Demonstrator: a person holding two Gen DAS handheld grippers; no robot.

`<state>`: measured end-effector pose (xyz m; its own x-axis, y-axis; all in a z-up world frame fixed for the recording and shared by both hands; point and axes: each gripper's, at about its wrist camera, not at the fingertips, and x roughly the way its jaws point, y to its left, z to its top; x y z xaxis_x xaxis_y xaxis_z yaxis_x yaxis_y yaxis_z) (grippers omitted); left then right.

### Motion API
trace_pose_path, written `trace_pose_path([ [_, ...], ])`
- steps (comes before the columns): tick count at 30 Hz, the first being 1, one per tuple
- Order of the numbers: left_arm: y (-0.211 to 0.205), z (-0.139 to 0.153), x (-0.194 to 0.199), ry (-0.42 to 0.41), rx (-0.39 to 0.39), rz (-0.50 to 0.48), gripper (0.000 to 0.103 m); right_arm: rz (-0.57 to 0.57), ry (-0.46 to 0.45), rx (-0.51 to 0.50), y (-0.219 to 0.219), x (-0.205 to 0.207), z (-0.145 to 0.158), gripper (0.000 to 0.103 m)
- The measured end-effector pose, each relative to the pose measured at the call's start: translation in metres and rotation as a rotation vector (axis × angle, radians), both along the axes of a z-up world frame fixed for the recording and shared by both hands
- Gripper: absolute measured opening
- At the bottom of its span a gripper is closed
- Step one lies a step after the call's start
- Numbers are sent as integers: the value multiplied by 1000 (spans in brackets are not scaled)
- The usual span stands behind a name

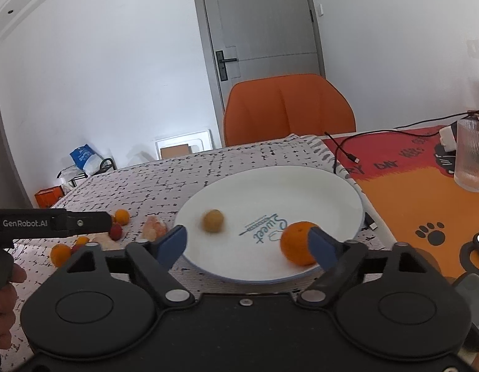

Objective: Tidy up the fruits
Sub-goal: 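Open the right gripper over the plate while the left gripper releases its fruit there, then move both tools back toward the fruit pile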

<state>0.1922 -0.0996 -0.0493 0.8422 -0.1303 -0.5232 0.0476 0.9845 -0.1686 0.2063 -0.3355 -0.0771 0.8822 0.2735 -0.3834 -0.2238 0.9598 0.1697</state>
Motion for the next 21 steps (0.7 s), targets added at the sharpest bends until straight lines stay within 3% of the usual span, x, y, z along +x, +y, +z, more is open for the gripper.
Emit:
trace_pose_path([
  [7,21,0,-20,-13,11,49,91,19,-5,-18,16,-10,4,103],
  [21,63,-4,-44,-20,-13,100,92,99,11,-27,49,-20,6,103],
])
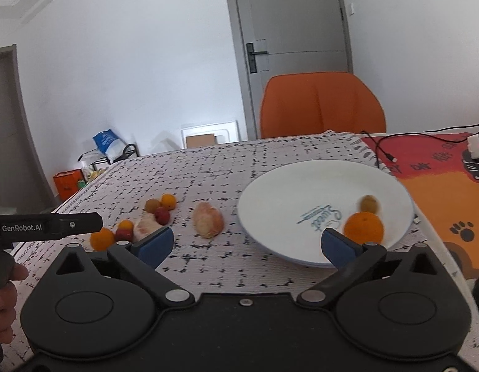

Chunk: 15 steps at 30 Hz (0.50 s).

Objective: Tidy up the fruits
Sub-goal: 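Move both tools back toward the fruit pile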

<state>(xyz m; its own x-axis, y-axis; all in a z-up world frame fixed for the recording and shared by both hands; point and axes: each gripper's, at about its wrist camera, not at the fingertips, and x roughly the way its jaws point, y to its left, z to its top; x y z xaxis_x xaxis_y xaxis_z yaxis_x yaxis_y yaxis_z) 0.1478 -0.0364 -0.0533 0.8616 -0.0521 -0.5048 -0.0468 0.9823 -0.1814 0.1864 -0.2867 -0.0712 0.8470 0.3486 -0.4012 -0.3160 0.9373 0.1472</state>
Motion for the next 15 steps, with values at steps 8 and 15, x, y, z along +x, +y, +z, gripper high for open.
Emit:
trace_pose_path([
  [8,20,-3,-6,-8,-33,39,92,49,-11,-3,15,0,1,103],
  [15,24,-5,-4,-9,-39,40,90,82,-12,0,24,4,1,101],
])
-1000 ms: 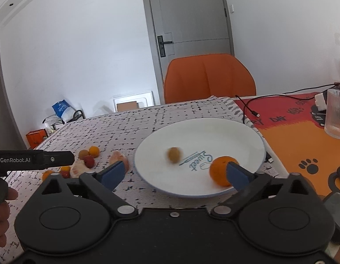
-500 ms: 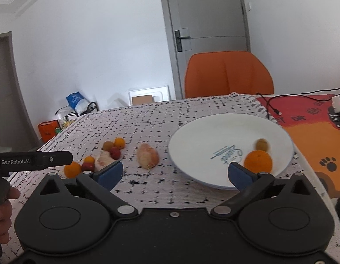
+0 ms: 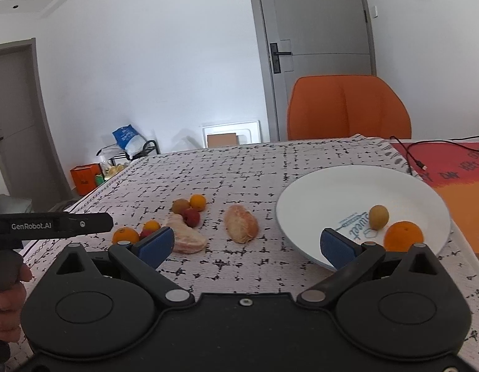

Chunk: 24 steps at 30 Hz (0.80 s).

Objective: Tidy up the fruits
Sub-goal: 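Move both tools back toward the fruit pile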

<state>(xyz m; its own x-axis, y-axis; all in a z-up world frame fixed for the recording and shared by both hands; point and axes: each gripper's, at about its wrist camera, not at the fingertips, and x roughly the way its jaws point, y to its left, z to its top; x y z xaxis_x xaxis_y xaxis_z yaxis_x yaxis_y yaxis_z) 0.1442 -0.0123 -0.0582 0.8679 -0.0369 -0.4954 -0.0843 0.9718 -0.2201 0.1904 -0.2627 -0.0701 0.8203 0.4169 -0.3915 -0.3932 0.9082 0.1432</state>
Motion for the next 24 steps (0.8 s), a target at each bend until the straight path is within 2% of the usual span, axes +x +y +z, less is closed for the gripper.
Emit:
trace_pose_path([
  [12,4,-11,11,16,-9,9,84,47,10,-17,12,14,-4,86],
  [17,7,-17,18,31,-17,14,76,64,36,-35,20,25,-8,77],
  [24,6,-27,27,56,-22,3,72,84,67,-40,28,37,-15,76],
])
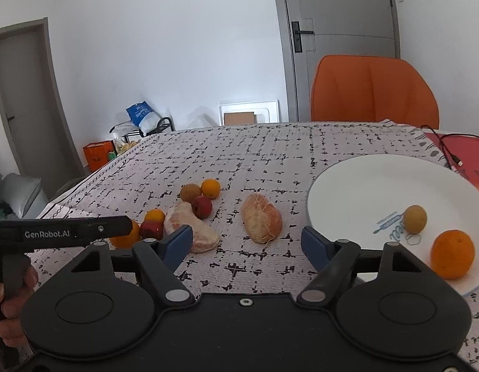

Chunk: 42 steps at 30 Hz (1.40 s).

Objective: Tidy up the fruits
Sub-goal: 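Move both tools back toward the fruit pile, then grasp the bagged bread roll with the right gripper while the left gripper grasps an orange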

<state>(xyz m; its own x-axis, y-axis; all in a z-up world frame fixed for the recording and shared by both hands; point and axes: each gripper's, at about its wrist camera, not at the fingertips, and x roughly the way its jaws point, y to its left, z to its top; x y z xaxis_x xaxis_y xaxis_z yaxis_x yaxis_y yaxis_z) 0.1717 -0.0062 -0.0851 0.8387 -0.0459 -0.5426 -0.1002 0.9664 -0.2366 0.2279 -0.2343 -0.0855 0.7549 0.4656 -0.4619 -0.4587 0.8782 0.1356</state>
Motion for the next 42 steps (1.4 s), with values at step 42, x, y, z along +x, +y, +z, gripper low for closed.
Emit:
trace_pose_path([
  [42,51,-7,6,8,-110,72,36,38,19,-290,57,54,-11,42],
])
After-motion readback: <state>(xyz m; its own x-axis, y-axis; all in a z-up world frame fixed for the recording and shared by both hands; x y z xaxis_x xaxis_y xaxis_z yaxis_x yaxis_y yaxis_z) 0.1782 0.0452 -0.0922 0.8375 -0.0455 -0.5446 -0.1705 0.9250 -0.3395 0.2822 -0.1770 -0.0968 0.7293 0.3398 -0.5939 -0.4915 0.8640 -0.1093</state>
